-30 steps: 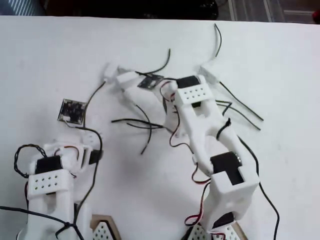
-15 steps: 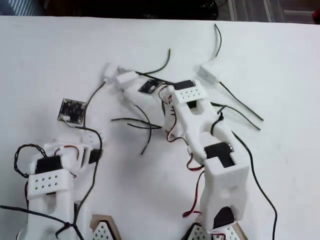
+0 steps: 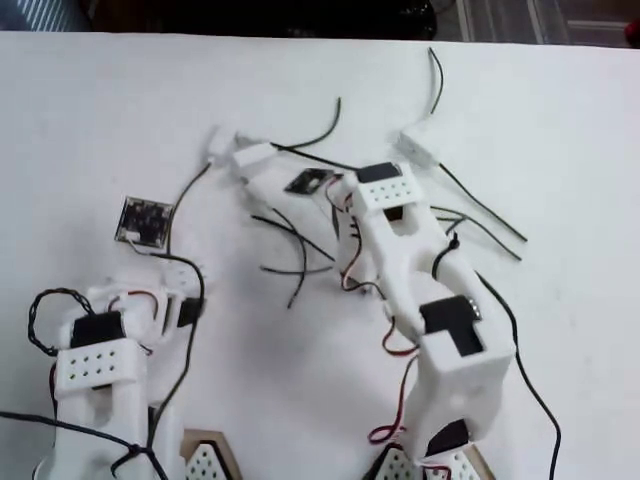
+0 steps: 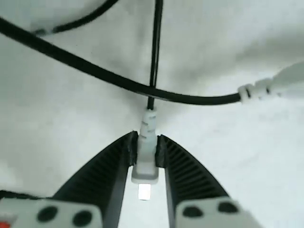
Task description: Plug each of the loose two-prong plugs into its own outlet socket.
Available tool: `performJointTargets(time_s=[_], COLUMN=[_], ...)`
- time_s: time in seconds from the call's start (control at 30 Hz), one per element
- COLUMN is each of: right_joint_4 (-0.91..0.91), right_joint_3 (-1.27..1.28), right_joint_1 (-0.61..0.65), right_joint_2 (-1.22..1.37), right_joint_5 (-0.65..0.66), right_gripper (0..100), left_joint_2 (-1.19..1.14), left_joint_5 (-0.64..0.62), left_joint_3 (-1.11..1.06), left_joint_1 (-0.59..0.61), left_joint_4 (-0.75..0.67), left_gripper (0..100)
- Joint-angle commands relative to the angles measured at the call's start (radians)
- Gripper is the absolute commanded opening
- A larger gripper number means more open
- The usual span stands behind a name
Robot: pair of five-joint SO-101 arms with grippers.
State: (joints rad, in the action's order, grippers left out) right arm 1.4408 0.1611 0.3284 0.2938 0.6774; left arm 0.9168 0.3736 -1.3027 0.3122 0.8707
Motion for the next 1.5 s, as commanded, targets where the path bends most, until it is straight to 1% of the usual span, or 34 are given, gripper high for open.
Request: performJointTargets(time_s=[0.0,0.07,0.17,0.33,0.47,0.53,0.8,0.93,1.03,1.23,1.47], right_joint_4=[0.045,0.041,-0.025,-0.09,-0.073,-0.054,-0.051,0.022,0.024,0.024,0.024], right_joint_3=[0.071,0.129,0.201,0.261,0.262,0.261,0.249,0.192,0.183,0.184,0.186], right_joint_1=[0.001,0.004,0.022,0.045,0.051,0.054,0.05,0.048,0.048,0.047,0.051], right_joint_2=[-0.096,-0.107,-0.111,-0.107,-0.107,-0.107,-0.114,-0.108,-0.105,-0.104,-0.051], right_joint_5=[0.006,0.008,0.003,0.002,0.002,0.002,0.003,0.002,0.002,0.006,0.006], right_gripper=[1.8,1.8,2.0,2.6,9.8,10.5,10.5,10.5,10.4,1.6,1.8], left_joint_2=[0.018,0.018,0.018,0.018,0.018,0.018,0.018,0.018,0.018,0.018,0.018], left_joint_5=[0.005,0.005,0.005,0.005,0.005,0.005,0.005,0.005,0.005,0.005,0.005], left_joint_3=[0.003,0.003,0.003,0.003,0.003,0.003,0.003,0.003,0.003,0.003,0.003], left_joint_1=[0.002,0.002,0.002,0.002,0.002,0.002,0.002,0.002,0.002,0.002,0.002], left_joint_4=[-0.015,-0.015,-0.015,-0.015,-0.014,-0.014,-0.014,-0.014,-0.014,-0.014,-0.014], left_gripper=[34,34,34,34,34,34,34,34,34,34,34])
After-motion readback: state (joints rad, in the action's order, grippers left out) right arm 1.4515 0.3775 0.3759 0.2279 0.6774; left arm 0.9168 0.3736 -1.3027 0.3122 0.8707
